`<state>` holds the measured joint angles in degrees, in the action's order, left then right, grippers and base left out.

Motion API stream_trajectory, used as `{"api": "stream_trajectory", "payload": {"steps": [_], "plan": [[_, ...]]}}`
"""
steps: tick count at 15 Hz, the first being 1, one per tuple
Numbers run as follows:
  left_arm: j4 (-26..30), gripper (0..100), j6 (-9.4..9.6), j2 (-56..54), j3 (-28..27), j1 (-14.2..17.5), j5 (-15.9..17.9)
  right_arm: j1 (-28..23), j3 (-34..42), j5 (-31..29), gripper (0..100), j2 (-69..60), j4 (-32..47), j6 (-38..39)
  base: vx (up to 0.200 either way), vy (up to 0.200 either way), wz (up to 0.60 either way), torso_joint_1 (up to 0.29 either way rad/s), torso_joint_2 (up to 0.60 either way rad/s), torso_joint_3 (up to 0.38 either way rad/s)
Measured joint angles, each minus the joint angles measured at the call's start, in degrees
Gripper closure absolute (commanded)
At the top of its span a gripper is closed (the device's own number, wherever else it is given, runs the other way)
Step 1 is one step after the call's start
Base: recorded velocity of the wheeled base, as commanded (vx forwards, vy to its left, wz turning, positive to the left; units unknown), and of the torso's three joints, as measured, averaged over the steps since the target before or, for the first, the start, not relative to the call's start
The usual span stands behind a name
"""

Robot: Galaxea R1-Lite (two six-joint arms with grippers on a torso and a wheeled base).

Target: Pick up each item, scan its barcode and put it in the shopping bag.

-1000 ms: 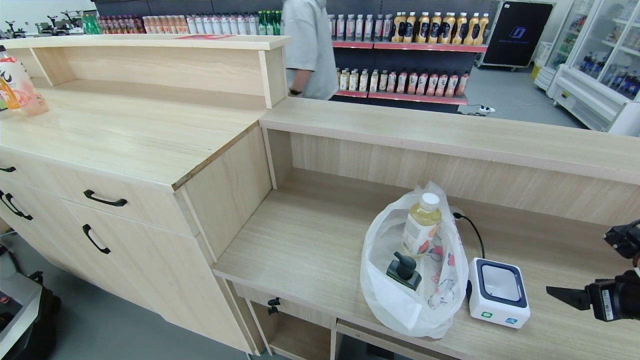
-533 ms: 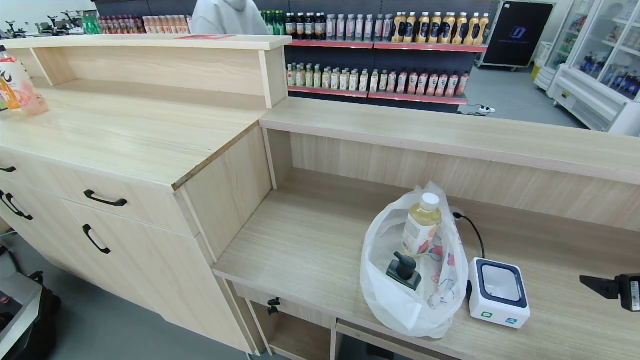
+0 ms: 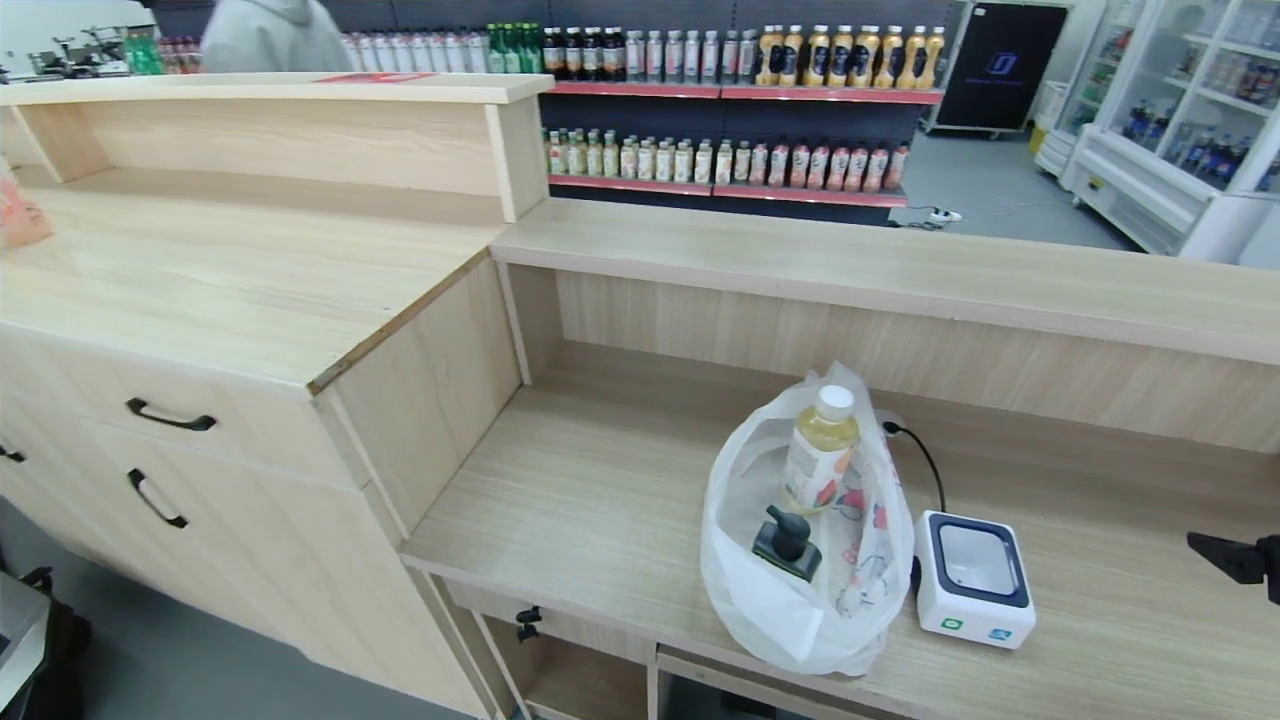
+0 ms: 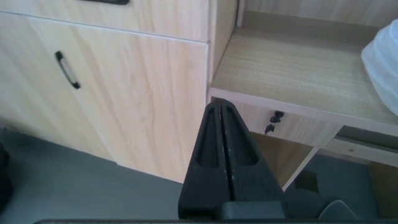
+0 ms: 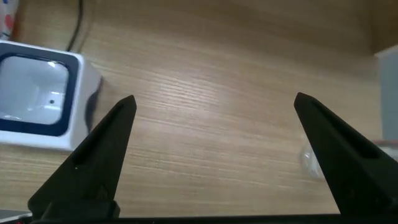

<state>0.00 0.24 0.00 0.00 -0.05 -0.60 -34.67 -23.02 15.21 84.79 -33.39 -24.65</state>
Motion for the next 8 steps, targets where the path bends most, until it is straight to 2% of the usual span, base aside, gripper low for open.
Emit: {"api": "stream_trajectory", "payload": {"steps": [8], "plan": [[0.0,100,0.00,0.0,0.0,0.0,0.0,-0.7,0.6,0.5,0,-0.3,0.3,1.6,0.000,0.000,0.00,0.000,0.00,0.000]]}}
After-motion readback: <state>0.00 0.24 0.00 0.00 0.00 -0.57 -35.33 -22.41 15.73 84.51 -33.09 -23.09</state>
